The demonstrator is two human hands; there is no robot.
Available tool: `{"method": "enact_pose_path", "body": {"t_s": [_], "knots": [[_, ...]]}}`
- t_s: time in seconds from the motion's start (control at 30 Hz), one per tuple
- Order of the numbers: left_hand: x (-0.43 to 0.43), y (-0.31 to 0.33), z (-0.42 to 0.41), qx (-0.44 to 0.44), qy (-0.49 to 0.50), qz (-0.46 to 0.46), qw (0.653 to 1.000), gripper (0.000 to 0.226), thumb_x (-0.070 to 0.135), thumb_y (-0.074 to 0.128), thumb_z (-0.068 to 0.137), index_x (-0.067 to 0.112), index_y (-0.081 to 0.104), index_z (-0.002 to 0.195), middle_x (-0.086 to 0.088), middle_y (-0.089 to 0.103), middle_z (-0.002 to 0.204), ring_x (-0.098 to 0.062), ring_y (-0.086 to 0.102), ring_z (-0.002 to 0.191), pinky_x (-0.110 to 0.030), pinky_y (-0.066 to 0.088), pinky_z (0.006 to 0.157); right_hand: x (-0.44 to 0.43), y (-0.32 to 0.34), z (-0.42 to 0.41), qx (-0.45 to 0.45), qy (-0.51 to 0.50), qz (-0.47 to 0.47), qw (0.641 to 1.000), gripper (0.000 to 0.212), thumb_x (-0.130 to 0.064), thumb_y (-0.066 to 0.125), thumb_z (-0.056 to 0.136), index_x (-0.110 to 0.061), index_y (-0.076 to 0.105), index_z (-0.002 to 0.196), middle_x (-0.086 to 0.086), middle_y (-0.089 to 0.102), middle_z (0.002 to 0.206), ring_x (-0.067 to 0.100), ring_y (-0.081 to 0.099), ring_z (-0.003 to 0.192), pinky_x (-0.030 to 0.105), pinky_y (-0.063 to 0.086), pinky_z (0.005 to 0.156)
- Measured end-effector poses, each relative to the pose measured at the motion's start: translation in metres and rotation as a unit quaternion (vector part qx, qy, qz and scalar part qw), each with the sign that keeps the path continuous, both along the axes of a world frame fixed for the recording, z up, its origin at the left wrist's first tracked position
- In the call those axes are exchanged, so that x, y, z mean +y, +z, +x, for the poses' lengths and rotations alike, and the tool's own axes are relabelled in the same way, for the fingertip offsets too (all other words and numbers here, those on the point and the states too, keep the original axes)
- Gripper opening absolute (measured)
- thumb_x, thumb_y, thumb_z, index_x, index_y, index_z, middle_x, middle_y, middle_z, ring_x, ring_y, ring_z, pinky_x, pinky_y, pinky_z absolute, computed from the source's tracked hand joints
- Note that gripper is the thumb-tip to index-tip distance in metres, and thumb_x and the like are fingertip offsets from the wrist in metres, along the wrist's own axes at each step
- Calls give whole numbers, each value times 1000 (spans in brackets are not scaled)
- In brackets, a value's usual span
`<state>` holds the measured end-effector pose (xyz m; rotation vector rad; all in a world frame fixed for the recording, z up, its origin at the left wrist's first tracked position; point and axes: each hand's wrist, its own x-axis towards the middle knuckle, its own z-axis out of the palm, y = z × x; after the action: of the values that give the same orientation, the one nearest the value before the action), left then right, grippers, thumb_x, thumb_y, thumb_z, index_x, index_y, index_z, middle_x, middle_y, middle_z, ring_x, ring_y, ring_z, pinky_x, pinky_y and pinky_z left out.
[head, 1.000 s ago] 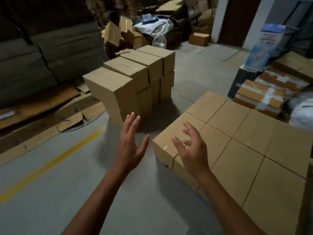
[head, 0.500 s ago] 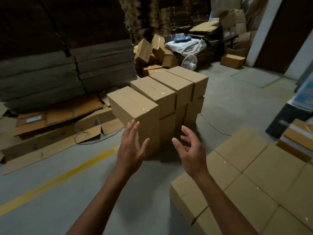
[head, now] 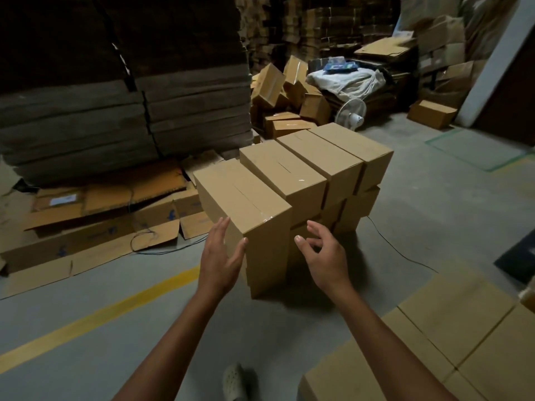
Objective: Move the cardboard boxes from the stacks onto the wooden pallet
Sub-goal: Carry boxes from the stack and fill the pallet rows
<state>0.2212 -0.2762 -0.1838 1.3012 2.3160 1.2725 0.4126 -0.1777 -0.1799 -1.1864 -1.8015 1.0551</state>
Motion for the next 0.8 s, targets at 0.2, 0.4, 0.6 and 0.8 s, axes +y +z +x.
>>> {"method": "enact_pose_path", "body": {"t_s": [0.2, 0.4, 0.6, 0.8], "knots": [[87, -31, -82, -304, 77, 21, 949, 48, 31, 59, 100, 17, 47, 145, -6, 50, 146, -25, 42, 139, -43, 39, 109, 88, -35, -74, -32, -33, -46, 998, 52, -36, 64, 97, -19, 50, 145, 1, 57, 141, 12, 58, 116, 27, 50, 88], [158, -68, -166, -532, 120, -5, 838, 8, 31, 57, 101, 23, 57, 100, -1, 54, 112, -19, 48, 111, -39, 41, 101, 160, -71, -142, -79, -61, -135, 986, 51, -35, 64, 98, -21, 50, 144, 3, 56, 142, 11, 53, 116, 32, 49, 93], [209, -113, -213, -583, 162, -32, 795, 20, 31, 56, 101, 13, 61, 109, -5, 49, 89, -20, 51, 86, -46, 37, 115, 213, -97, -174, -106, -78, -193, 972, 49, -33, 65, 97, -19, 52, 142, 4, 58, 137, 21, 55, 124, 44, 50, 105], [243, -143, -218, -630, 195, -46, 750, 54, 30, 52, 103, 8, 38, 150, -26, 23, 160, -40, 20, 149, -44, 29, 117, 271, -120, -185, -149, -64, -239, 957, 54, -35, 66, 96, -19, 48, 145, 5, 55, 141, 25, 55, 125, 48, 51, 103]]}}
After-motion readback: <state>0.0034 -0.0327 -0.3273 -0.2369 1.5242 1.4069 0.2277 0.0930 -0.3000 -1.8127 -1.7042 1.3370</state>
